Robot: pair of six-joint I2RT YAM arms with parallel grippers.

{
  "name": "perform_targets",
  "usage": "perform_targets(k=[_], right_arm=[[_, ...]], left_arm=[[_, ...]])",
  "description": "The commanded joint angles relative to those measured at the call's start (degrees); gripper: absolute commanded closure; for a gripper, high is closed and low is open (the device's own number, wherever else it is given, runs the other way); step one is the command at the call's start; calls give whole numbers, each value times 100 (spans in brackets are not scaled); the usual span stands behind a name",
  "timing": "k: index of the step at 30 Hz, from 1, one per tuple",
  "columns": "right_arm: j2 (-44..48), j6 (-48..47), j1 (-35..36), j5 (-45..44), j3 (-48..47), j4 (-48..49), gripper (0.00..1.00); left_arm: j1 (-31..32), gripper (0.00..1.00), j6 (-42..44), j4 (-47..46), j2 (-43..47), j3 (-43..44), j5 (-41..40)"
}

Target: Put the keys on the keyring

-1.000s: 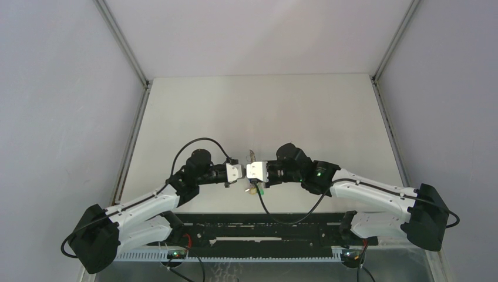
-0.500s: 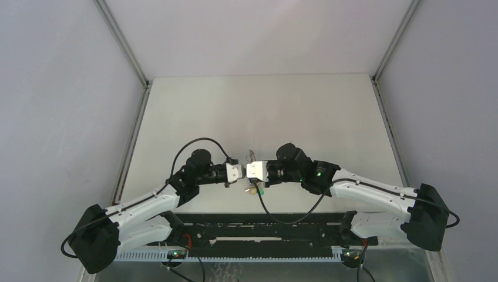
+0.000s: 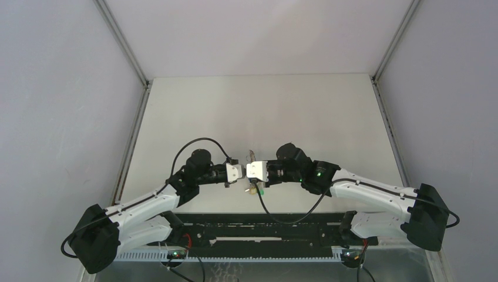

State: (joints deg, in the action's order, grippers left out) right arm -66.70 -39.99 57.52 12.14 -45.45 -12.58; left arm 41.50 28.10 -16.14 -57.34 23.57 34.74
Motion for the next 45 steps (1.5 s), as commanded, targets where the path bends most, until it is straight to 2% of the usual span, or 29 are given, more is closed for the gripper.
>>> perform_targets(k=[1, 45], right_arm=[[12, 28, 13, 43, -202, 219, 100], [-80, 173, -11, 16, -262, 285, 100]], left_arm=[[16, 100, 99, -319, 69, 4, 125], [34, 100, 123, -319, 95, -11, 185]])
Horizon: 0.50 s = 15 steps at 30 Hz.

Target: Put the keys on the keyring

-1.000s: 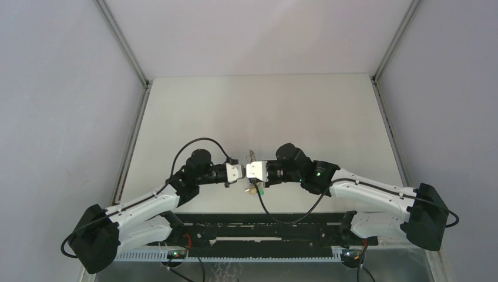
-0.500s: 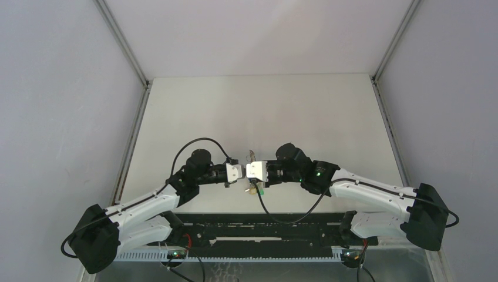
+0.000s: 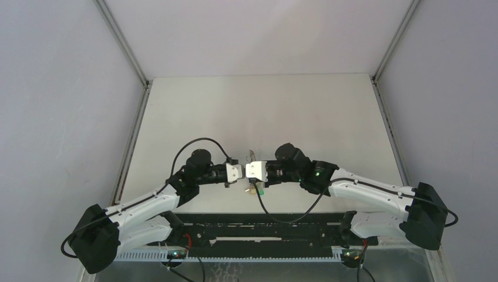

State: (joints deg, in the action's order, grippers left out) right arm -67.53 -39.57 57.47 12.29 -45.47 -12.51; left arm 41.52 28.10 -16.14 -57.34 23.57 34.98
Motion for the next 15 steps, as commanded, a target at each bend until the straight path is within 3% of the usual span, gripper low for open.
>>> perform_targets(k=[1, 15], right_arm=[[5, 132, 0, 1, -261, 272, 100], [164, 92, -16, -38, -251, 181, 100]], left_arm=[[32, 100, 127, -319, 95, -15, 147], [32, 100, 143, -320, 83, -26, 62]])
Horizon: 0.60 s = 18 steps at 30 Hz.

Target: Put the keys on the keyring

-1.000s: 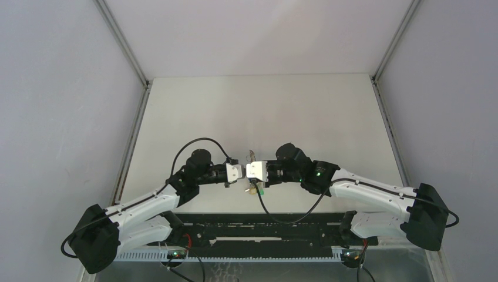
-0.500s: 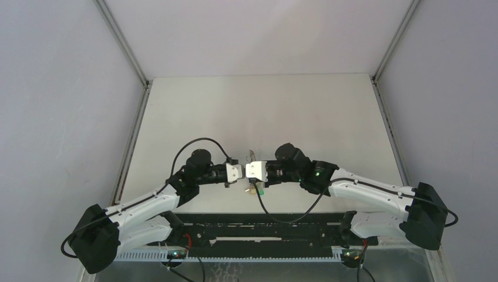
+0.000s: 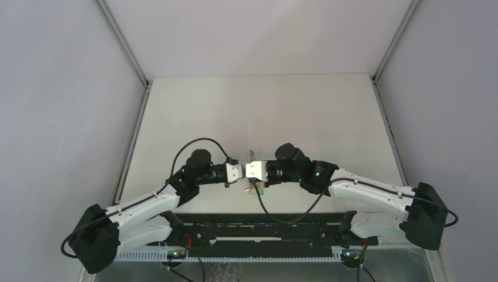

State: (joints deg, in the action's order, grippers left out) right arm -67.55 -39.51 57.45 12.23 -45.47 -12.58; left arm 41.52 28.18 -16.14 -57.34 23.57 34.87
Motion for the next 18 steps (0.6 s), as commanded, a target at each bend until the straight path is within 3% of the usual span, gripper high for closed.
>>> perform_targets(k=[1, 18], right_arm=[[176, 91, -10, -36, -240, 202, 100], [155, 92, -19, -48, -219, 263, 100]], left_arm=[[32, 100, 135, -319, 83, -16, 67], [32, 100, 147, -319, 65, -2, 108]])
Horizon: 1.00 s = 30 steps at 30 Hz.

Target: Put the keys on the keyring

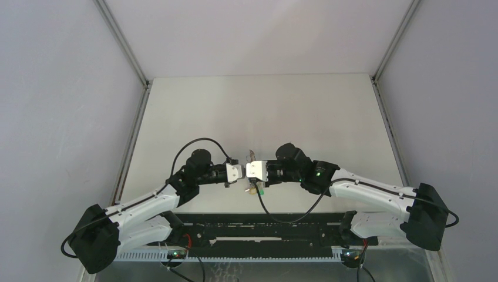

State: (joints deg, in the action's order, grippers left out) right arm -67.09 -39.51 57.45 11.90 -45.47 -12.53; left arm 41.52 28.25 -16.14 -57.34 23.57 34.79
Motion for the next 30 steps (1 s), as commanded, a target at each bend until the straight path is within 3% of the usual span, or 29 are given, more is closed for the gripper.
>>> perform_targets(k=[1, 30], right_arm=[[101, 92, -16, -14, -218, 264, 100], [-21, 37, -27, 229, -339, 105, 100]], left_arm=[[32, 100, 138, -317, 65, -3, 122], [58, 100, 225, -315, 89, -40, 219]])
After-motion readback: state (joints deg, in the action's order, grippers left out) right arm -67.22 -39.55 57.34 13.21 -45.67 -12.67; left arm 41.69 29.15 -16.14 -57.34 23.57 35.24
